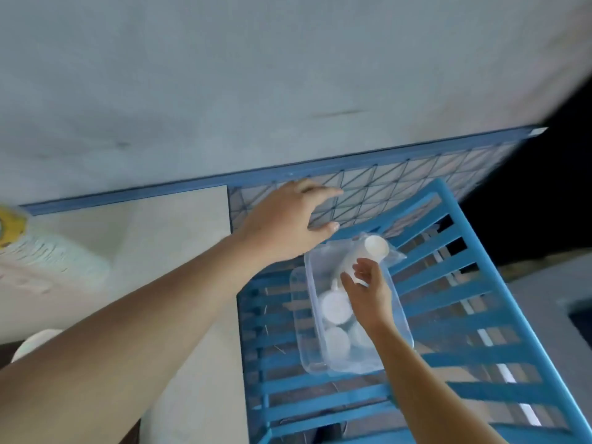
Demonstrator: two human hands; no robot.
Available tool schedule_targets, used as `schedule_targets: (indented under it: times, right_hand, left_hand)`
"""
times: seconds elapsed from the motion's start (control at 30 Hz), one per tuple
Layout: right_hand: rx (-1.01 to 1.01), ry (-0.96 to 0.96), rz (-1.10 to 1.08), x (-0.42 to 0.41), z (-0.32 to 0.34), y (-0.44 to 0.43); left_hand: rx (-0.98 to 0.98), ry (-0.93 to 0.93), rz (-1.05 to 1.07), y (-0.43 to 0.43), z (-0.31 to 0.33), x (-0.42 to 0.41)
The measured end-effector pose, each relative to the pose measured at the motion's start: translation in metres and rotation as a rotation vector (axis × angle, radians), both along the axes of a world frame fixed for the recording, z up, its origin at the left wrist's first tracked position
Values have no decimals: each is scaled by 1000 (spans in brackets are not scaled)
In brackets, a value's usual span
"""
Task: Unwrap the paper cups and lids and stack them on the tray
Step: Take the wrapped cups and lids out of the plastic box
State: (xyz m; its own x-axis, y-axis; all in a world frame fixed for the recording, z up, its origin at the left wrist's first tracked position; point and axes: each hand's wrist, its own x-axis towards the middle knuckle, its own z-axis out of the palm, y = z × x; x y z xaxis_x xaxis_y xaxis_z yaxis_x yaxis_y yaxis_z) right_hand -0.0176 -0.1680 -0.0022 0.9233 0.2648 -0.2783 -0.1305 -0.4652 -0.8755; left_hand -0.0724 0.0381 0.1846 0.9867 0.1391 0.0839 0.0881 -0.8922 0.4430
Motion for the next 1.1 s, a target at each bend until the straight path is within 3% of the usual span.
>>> schedule_targets:
  times: [0.27,0.57,0.8,0.97,1.1]
  right_hand:
    - [-163,177,-21,54,-107,-29]
    - [-73,167,-21,86,-190,-19]
    - [-26,176,-17,99,-201,-8]
    - [4,214,16,110,-236,-8]
    - [-18,213,-22,105,-221,-4]
  left_hand:
    - [-95,60,-99,-62,-110,83]
    - [-27,207,-181,-93,-214,125]
    - [39,132,-200,-78,-244,120]
    - [-77,120,-133,-69,-246,117]
    - [-144,132,-123,-66,-239,117]
